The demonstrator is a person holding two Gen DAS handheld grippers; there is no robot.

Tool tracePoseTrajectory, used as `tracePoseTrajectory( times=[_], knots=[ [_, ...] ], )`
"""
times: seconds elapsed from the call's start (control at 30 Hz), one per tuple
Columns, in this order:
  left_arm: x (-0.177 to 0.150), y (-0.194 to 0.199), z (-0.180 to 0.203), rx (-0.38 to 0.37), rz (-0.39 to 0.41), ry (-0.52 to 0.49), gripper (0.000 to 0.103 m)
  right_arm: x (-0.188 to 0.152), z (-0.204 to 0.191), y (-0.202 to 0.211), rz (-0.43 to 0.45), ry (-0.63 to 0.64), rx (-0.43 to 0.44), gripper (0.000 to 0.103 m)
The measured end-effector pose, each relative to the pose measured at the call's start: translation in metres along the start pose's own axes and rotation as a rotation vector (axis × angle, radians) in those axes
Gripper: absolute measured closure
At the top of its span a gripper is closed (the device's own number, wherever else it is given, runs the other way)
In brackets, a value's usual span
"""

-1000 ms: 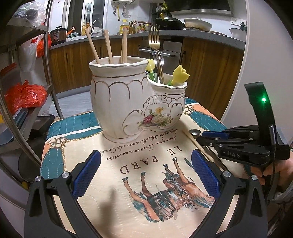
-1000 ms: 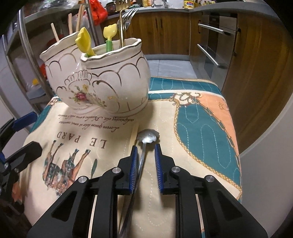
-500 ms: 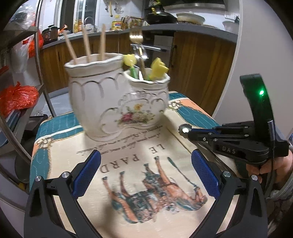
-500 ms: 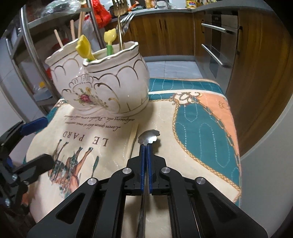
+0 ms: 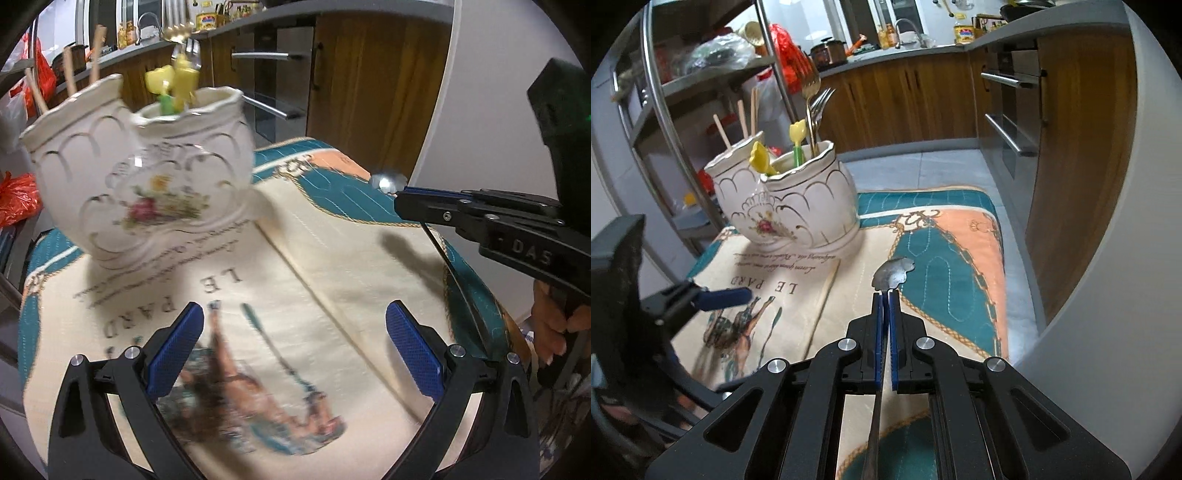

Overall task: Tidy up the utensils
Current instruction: 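Lower the right tool onto the steel spoon handle and close on it, then hold the steel spoon with the right tool while the left tool grasps the wooden chopstick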

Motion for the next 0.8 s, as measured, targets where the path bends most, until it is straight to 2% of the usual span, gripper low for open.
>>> tracePoseTrajectory(
  times=[0.1, 0.17, 0.2, 0.3, 0.37, 0.47, 0.53, 0.8],
  knots=[
    [0.001, -0.010, 0.009, 0.026, -0.038, -0.016, 0.012, -0.004, 0.001, 0.003, 0.005, 0.001, 0.012, 0.099],
    [0.000, -0.015, 0.013, 0.037, -0.060, -0.020, 0.024, -0.005, 0.002, 0.006, 0.009, 0.000, 0.018, 0.099],
    [0.000, -0.015, 0.015, 0.050, -0.058, -0.022, 0.024, -0.005, 0.002, 0.007, 0.011, -0.001, 0.021, 0.099],
    [0.001, -0.014, 0.016, 0.051, -0.046, -0.030, 0.042, -0.006, 0.002, 0.009, 0.014, -0.003, 0.028, 0.099],
    [0.003, -0.014, 0.015, 0.050, -0.041, -0.031, 0.065, -0.006, 0.001, 0.010, 0.017, -0.005, 0.034, 0.099],
    [0.005, -0.014, 0.007, 0.041, -0.045, -0.022, 0.089, -0.008, -0.002, 0.013, 0.022, -0.003, 0.044, 0.099],
    [0.004, -0.013, 0.001, 0.027, -0.048, -0.019, 0.096, -0.009, -0.004, 0.014, 0.022, 0.002, 0.048, 0.099],
    [-0.004, -0.005, -0.018, -0.011, -0.076, -0.060, 0.097, -0.009, -0.013, 0.017, 0.028, 0.015, 0.050, 0.099]
  ],
)
Point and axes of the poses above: each gripper's, at about its wrist camera, not at the fingertips, and y roughly against the way its jaws point, z to its right, x to its top, the point moved 5 cm from there along -y, roughly the way its jaws point, and after that the axes turned 9 degrees about -y, right-handed, at the moved point
